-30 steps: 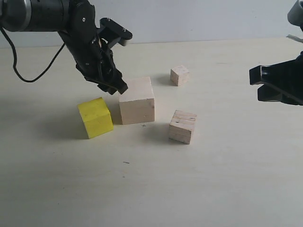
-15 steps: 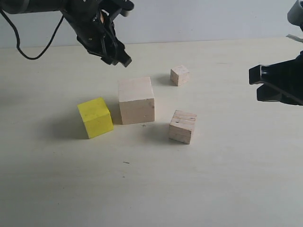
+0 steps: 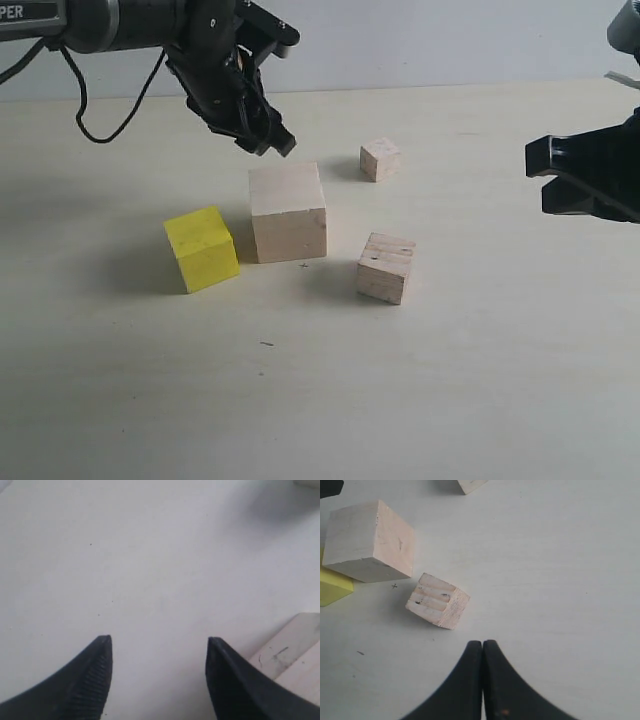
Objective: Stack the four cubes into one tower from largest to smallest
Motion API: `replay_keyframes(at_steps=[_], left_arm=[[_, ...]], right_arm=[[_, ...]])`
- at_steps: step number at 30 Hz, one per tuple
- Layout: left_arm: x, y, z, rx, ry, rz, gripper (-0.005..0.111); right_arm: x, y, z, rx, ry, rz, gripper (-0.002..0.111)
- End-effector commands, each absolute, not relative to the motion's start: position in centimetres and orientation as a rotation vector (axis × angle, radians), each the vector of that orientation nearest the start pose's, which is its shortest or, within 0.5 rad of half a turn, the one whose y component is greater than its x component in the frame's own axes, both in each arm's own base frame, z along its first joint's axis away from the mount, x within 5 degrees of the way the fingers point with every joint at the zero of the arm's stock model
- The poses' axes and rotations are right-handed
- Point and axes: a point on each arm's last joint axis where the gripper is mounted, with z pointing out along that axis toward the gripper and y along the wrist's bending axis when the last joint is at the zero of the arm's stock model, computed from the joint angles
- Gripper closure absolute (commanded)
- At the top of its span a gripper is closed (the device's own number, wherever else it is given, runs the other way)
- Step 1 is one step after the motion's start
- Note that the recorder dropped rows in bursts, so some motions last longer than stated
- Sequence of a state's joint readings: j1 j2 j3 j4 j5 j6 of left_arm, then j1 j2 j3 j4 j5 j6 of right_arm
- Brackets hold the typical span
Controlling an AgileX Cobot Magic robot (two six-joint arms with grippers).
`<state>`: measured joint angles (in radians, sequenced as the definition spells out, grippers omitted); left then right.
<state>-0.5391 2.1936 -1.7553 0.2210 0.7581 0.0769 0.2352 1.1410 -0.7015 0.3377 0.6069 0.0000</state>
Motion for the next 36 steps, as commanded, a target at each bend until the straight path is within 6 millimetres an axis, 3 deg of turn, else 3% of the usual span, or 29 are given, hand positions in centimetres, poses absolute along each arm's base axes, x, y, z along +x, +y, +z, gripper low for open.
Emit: replay_keyframes(at_steps=[1,15,36], left_arm=[[42.0,-24.1,18.4,0.972,2.452,0.038,0.052],[41.1,-24.5,17.2,1.124,2.503,-0.041,0.052],[41.3,-25.7,17.6,1.221,2.351,-0.169,0.052]], right_arm=[[20.4,6.8,26.0,-0.035,2.529,0.450,0.108],[20.4,6.8,26.0,-0.035,2.529,0.450,0.108],[20.4,6.8,25.9,-0.035,2.531,0.450,0.108]])
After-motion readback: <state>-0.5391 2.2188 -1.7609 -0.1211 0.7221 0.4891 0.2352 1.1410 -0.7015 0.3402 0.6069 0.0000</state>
